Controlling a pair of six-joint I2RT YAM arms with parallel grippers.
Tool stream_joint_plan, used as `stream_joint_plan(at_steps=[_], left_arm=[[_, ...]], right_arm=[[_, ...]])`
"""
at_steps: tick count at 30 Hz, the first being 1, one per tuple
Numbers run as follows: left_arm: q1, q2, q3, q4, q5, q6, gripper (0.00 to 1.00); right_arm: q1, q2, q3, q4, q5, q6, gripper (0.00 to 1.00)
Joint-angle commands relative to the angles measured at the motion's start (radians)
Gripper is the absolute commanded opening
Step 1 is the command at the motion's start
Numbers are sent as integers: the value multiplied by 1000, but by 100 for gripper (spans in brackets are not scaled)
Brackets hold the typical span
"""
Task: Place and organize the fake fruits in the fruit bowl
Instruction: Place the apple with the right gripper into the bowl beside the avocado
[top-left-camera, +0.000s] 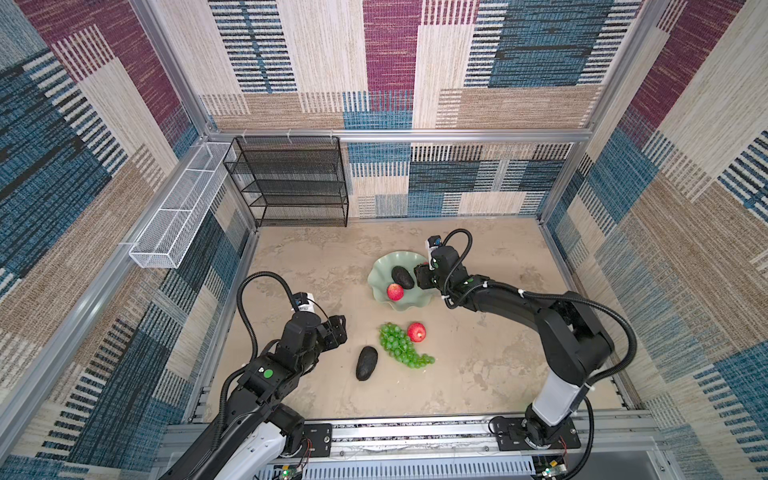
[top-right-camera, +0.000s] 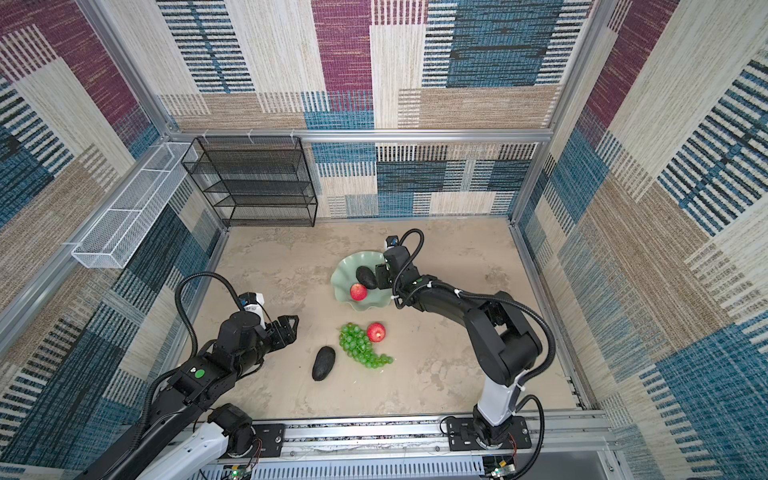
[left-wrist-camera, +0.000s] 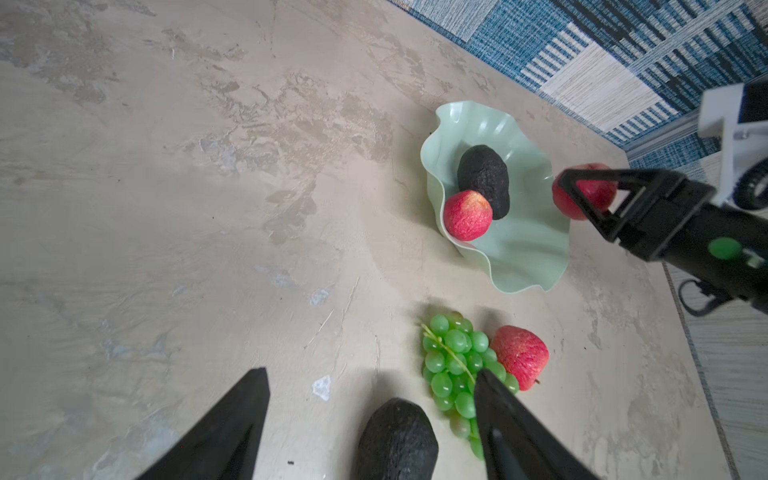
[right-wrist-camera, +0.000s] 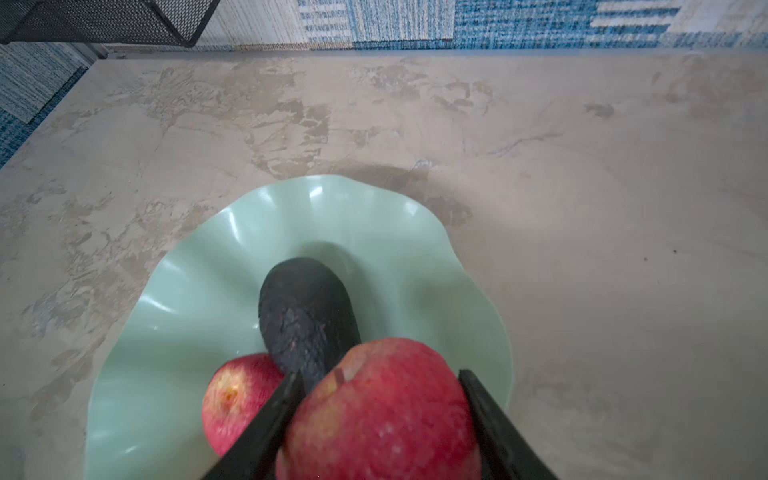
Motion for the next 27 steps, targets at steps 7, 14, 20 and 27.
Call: stream_joint_plan(at_steps=[7,14,20,27], left_arm=[[-1,35,-48,-24,172,-90,80],[-23,101,-84,39,239,-118,78],[-71,136,-87,41,233,-120,78],[-161,206,-137,119,212,-157,78]], right_arm=[[-26,143,95,35,-59,-12,65],[-26,111,112,24,-51,-6,79],[-28,-42,81,31,-54,0,86],[-28,-263,-55,71,-51,15,95]])
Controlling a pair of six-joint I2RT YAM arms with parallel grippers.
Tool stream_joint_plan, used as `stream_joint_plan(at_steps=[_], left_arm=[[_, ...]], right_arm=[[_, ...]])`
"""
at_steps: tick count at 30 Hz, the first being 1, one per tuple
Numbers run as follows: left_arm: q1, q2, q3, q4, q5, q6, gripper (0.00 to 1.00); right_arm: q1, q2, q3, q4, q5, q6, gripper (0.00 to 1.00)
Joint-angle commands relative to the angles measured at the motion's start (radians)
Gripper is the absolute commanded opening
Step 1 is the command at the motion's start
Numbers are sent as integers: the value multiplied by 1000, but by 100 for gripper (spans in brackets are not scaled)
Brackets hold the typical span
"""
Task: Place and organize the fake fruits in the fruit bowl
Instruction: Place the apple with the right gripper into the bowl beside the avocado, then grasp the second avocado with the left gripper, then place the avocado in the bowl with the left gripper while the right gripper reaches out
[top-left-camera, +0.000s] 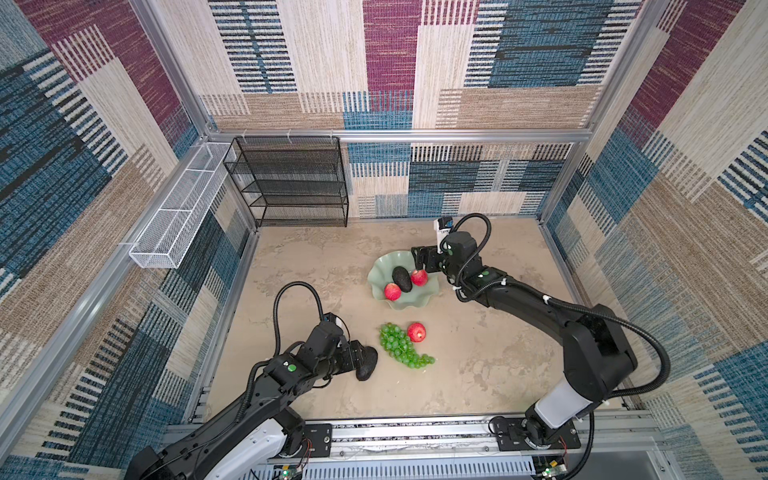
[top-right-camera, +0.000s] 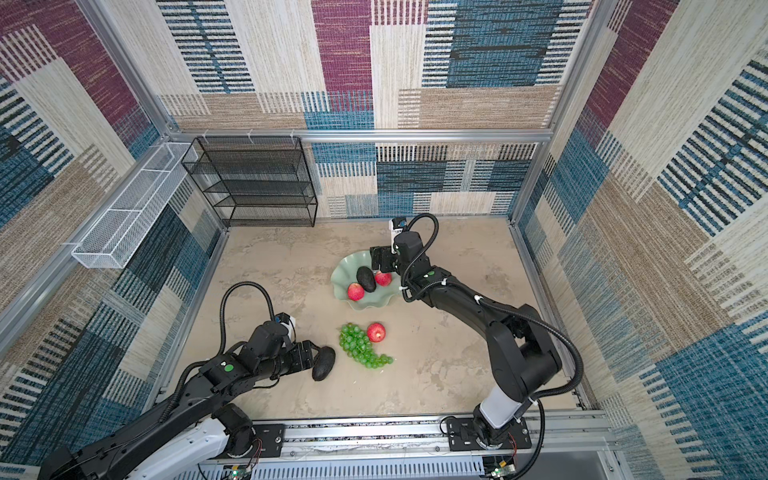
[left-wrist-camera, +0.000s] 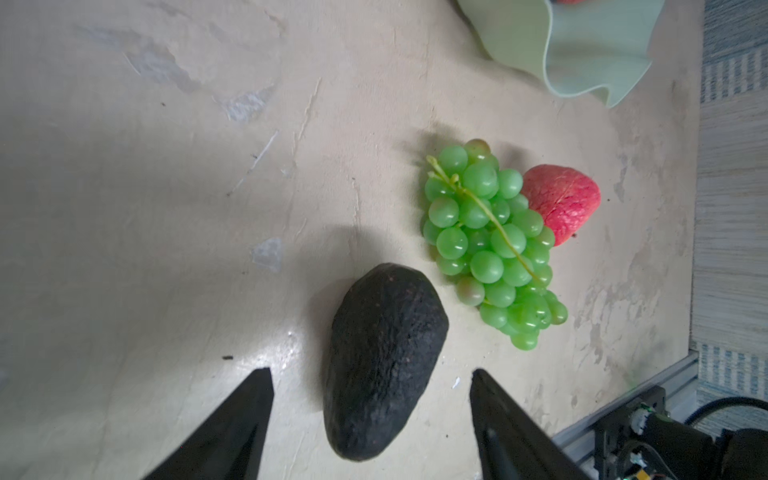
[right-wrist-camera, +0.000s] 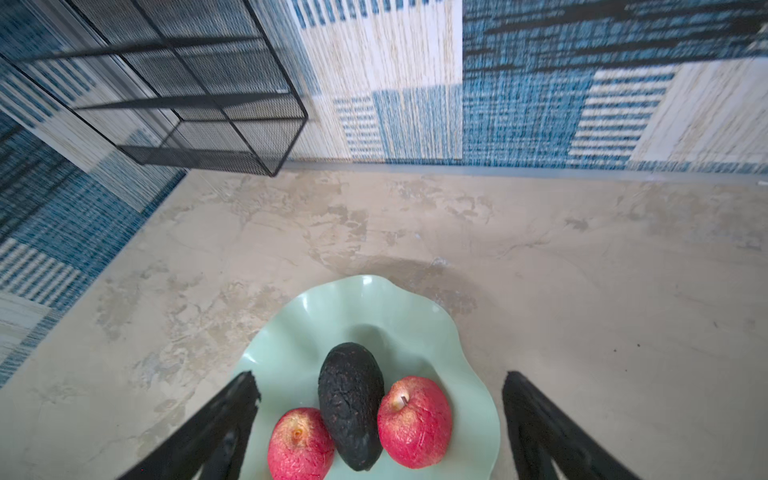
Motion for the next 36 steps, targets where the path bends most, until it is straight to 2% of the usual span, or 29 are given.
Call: stream_joint_plan(at_steps=[1,7,12,15,18,21,26,28,32,36], left_arm=[[-40,41,-18,78,-24,-63,78],[-113,186,-4,139,-58,-57,76],[-122,243,51,110,-63,17,51],[-123,202,106,48,-77,122,48],[-124,147,186,9,-43,277,48],[-122,154,279,29,-42,456,51],[-115,393,554,27,-25,716,53],[-93,505,641,45,38,784,53],[-58,739,826,6,134,896,53],[-28,926,985,-60,120,943,52]], right_arm=[[1,-73,-53,26,4,15,95],[0,-176,-160,24,26,21,96],[0,-230,-199,5,27,24,97],[0,-265,-237,18,47,18,98],[0,-296,-256,2,56,15,99],[-1,-340,-289,-5,58,1,100],[-1,-444,-340,-62,25,10,100],[-2,-503,-378,-75,2,24,100],[0,-645,-480,-95,-3,55,100],[-1,-751,-524,-172,20,90,100]])
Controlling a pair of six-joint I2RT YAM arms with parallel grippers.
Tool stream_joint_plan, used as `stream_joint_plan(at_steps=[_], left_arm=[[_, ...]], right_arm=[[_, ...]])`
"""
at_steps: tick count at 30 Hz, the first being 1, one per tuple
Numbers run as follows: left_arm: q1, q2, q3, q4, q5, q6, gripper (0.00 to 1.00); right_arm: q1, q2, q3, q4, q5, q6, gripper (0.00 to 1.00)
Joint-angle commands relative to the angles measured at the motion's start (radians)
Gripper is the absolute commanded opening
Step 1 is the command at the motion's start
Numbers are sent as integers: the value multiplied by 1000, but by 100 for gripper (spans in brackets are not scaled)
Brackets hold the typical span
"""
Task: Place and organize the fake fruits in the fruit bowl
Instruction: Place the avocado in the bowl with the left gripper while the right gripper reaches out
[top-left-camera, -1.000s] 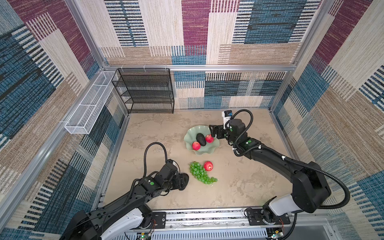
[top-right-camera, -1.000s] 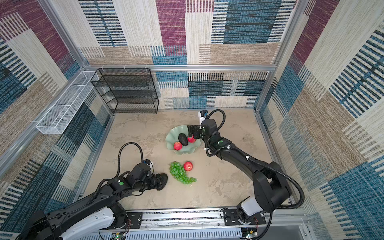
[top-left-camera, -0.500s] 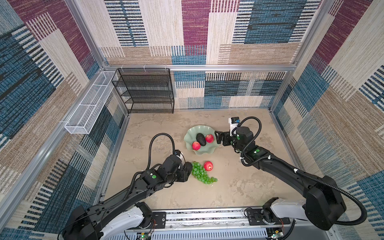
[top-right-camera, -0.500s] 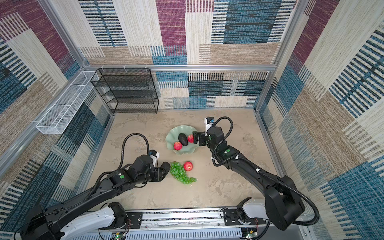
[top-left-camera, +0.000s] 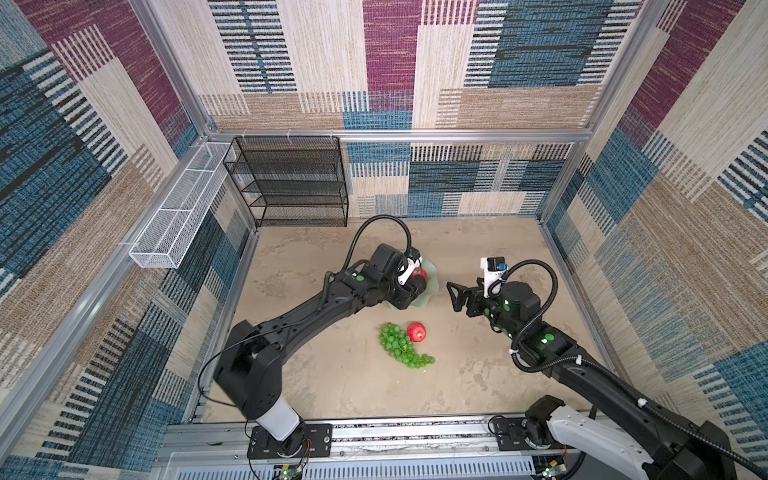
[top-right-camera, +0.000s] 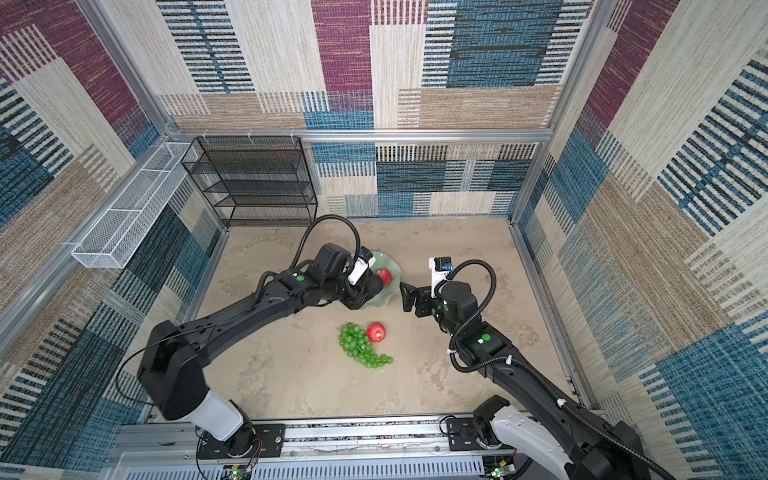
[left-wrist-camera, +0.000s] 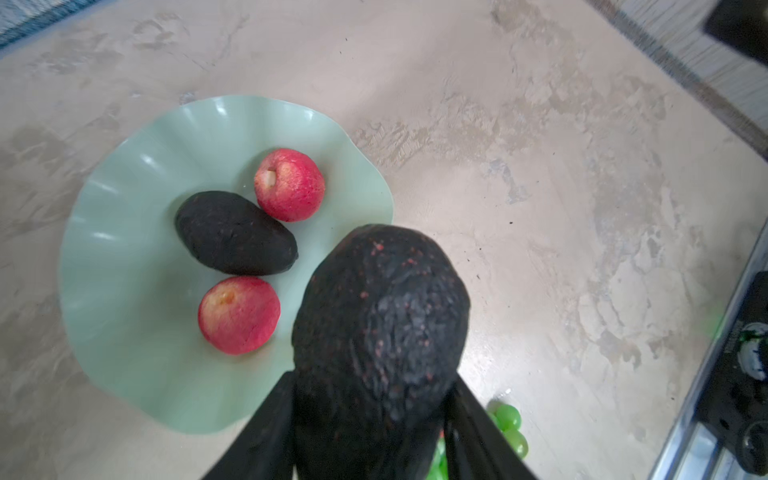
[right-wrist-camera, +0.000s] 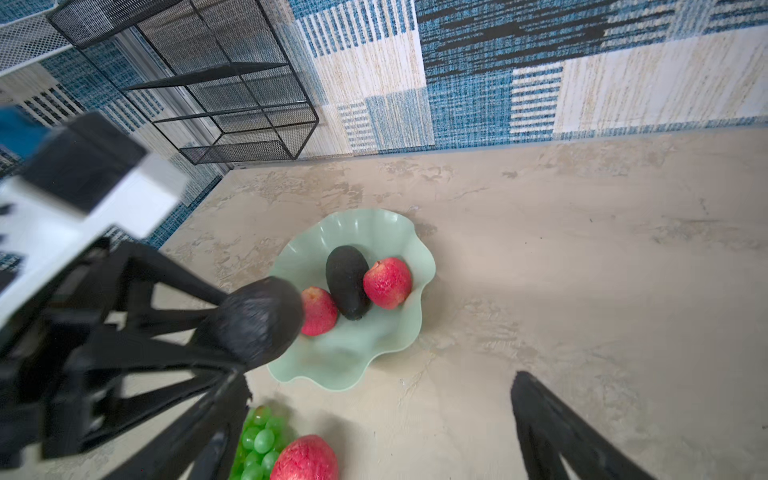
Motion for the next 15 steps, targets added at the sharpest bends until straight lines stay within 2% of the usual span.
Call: stream_joint_plan(at_steps=[1,7,10,13,15], left_arm=[[25,104,90,-58,37,110,52],[41,244,171,-63,34,141,52],[43,297,198,-78,-3,148,51],[43,329,209,-81,10,152,51],[42,340,212,-82,11,149,56]], right_arm=[[0,-65,-25,-65,13,49,100],[1,-152,-66,-123,34,95,100],[0,-157,-72,-126,29,102,100],[1,-150,-72,-125,30,99,100],[1,-144,-72,-120,30,96,100]])
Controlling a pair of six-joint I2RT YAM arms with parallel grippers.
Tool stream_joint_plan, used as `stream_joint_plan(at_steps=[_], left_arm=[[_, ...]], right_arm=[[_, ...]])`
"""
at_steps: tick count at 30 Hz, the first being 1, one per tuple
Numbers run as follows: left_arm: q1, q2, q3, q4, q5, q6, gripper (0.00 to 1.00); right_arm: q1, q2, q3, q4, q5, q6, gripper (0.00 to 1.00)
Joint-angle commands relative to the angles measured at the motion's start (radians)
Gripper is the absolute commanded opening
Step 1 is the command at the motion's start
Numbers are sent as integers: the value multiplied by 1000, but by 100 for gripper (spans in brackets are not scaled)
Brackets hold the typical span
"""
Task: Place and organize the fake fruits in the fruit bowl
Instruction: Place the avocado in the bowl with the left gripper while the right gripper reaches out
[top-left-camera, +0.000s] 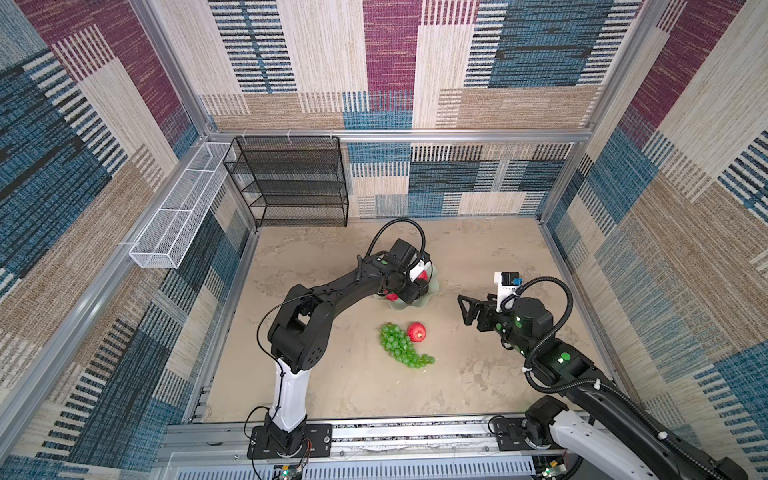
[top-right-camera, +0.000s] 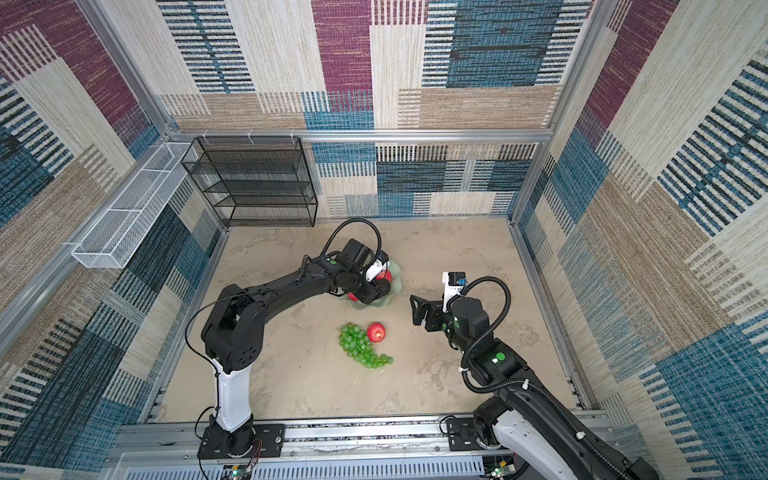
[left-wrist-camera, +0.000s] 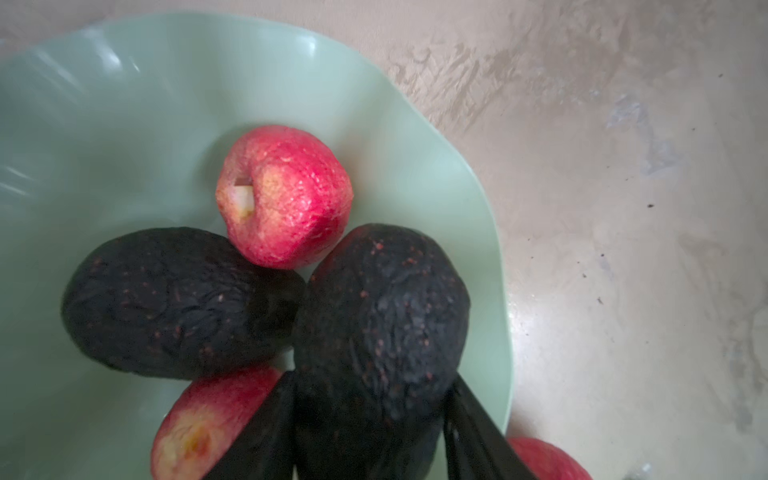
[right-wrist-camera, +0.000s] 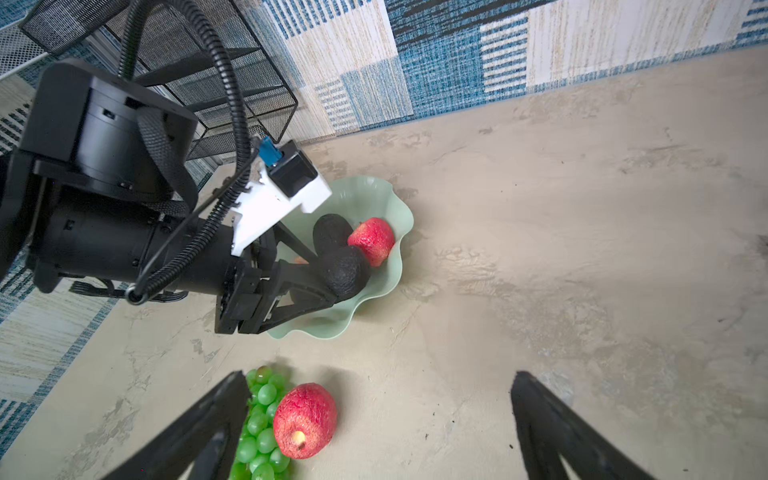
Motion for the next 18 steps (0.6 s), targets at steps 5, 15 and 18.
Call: stream_joint_plan(at_steps=[5,15,18], left_arm=[[4,14,23,-31,-28,21,70],[19,-235,-97,173,-150,-96,74],[26,-414,-219,313,-285,-172,75]], right_arm=[[2,25,-5,20,1,11,100],[6,155,-11,77,-128,13,96],[50,210,-21,112,-140,35,93]])
